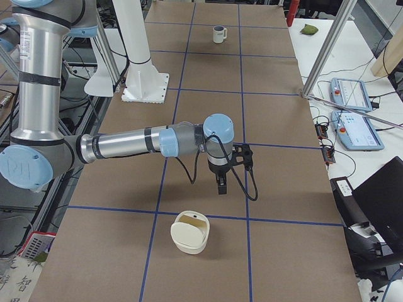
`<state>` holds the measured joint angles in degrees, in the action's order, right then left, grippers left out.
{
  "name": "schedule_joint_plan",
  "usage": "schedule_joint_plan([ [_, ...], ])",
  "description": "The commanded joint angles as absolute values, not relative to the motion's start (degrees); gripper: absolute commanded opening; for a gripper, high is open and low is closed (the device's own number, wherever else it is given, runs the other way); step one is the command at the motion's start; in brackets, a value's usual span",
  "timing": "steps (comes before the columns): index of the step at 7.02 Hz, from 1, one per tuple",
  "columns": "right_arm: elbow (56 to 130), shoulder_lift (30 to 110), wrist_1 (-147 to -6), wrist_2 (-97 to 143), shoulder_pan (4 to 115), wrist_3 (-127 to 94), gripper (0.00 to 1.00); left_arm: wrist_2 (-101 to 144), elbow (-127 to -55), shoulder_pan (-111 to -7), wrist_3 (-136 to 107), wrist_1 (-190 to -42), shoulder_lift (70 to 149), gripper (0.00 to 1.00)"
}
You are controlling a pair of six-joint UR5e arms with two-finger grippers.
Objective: Left arm hands cup to right arm to dump lemon
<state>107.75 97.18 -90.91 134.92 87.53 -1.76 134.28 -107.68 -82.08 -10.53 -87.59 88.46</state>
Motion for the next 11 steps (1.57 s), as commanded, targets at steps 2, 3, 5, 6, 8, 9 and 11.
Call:
schedule_joint_plan([
  [2, 107.4, 97.3, -91.0, 134.8, 87.5, -1.8, 1.0, 134.5, -106.1, -82.0, -11.0, -88.0, 87.8, 1.0],
  [3, 107.1, 97.2, -90.9, 134.8, 87.4, -1.8, 1.0, 134.4, -105.8, -82.0, -11.0, -88.0, 87.7, 1.0],
  [5, 107.1, 97.2, -90.9, 135.2, 87.3, -1.9, 1.0, 136.7, -106.3, -79.4, -12.2, -88.0, 87.6, 1.0],
  [6, 107.1, 97.2, -90.8, 135.9, 87.3, -1.9, 1.0, 138.2, -106.3, -78.9, -15.3, -88.2, 87.8, 1.0],
  [8, 107.1, 97.3, -90.8, 136.1, 87.2, -1.9, 1.0, 138.1, -106.3, -71.3, -21.3, -88.8, 88.1, 1.0],
  [9, 107.1, 97.3, -90.6, 136.1, 87.1, -1.9, 1.0, 137.5, -105.5, -68.1, -24.8, -91.8, 87.8, 1.0],
  [11, 107.1, 97.2, -90.5, 135.8, 86.2, -1.8, 1.0, 137.5, -103.1, -66.9, -25.0, -92.6, 87.8, 0.99],
])
